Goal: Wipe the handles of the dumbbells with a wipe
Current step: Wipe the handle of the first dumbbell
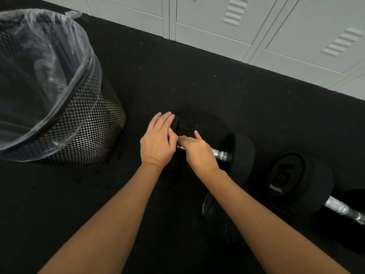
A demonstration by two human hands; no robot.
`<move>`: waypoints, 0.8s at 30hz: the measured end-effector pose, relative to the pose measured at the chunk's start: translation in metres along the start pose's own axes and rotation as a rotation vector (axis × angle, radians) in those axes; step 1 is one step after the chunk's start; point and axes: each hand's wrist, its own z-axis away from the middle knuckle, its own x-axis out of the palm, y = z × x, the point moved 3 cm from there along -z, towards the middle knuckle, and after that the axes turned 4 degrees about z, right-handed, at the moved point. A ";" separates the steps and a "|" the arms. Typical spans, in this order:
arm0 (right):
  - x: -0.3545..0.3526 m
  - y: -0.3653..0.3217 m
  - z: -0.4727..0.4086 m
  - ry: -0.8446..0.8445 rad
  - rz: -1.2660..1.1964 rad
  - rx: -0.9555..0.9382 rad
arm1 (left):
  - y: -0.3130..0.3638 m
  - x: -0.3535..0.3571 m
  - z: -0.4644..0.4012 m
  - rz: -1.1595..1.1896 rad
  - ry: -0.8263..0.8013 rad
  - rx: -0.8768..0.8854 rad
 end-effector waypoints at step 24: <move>0.023 -0.007 0.012 0.173 0.185 -0.225 | -0.002 0.001 0.000 0.014 0.013 0.011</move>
